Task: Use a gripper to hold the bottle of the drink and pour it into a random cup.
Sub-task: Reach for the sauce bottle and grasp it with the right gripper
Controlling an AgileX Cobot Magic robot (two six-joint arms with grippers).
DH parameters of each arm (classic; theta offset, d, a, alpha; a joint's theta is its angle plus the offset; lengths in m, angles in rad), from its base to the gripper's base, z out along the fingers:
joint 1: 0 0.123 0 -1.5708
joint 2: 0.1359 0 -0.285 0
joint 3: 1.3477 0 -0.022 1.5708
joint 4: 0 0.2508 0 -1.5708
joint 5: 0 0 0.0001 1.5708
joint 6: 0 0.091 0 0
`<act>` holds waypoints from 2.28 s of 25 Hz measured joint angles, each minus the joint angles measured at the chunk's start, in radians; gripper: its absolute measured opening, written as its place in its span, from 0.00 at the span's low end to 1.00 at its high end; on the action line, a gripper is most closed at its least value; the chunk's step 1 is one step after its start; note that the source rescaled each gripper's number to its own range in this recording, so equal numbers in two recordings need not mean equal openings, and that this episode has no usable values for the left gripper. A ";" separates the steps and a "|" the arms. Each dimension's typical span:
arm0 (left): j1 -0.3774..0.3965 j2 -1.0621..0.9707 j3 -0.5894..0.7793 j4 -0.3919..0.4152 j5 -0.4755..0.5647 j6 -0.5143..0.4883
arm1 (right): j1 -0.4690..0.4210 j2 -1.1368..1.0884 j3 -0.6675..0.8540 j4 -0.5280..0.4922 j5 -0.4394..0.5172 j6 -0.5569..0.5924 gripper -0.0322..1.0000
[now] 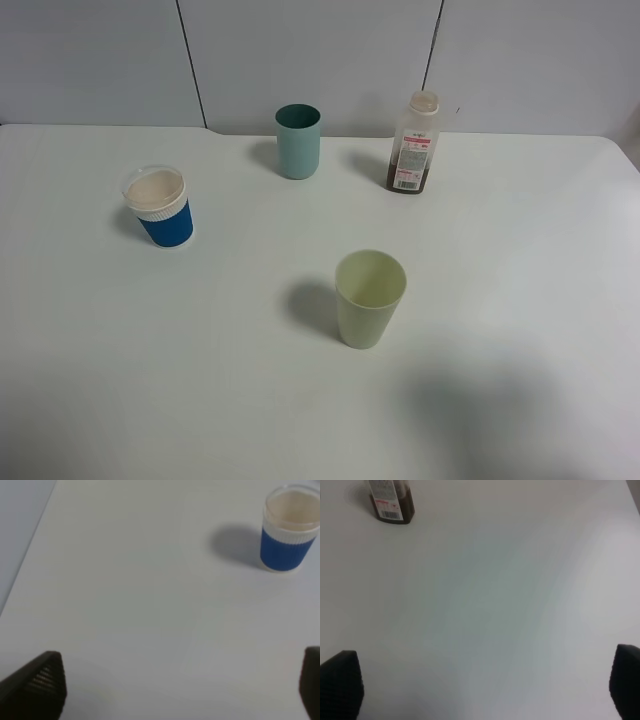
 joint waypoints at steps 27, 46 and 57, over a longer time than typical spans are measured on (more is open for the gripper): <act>0.000 0.000 0.000 0.000 0.000 0.000 | 0.000 0.000 0.000 0.000 0.000 0.000 1.00; 0.000 0.000 0.000 0.000 0.000 0.000 | 0.000 0.000 0.000 0.000 0.000 0.000 1.00; 0.000 0.000 0.000 0.000 0.000 0.000 | 0.000 0.000 0.000 0.000 0.000 0.000 1.00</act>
